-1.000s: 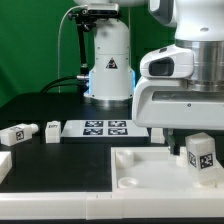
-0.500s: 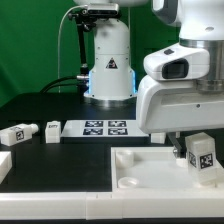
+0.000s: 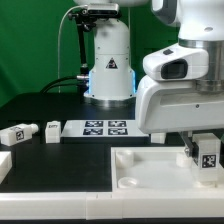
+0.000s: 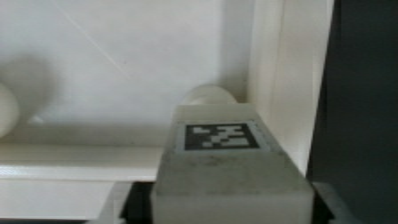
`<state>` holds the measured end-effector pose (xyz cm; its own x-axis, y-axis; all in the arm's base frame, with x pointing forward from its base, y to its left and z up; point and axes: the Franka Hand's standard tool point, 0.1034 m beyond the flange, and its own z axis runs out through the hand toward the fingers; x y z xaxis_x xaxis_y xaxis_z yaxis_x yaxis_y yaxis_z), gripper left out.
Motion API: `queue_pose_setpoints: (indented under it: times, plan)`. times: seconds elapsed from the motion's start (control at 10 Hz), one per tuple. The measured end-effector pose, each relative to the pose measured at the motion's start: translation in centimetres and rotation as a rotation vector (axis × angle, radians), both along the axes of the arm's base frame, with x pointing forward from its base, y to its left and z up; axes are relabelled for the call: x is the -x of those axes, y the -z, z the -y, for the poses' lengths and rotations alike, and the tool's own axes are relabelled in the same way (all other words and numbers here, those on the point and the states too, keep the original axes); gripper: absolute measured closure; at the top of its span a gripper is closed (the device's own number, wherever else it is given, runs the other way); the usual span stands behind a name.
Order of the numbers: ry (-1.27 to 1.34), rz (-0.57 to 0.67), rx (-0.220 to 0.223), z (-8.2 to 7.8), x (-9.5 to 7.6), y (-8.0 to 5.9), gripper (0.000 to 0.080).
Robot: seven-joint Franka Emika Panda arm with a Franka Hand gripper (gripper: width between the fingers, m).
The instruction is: Assemble one leg
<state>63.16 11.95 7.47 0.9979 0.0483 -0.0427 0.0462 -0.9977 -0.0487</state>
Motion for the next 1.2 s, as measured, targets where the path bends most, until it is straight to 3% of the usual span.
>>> queue_pose_setpoints:
  times: [0.3,1.2]
  plan:
    - [0.057,-0.003,0.002,0.0,0.0,0.0,0.051]
    - [1.068,-0.041,0.042,0.1,0.04,0.11,0.0509]
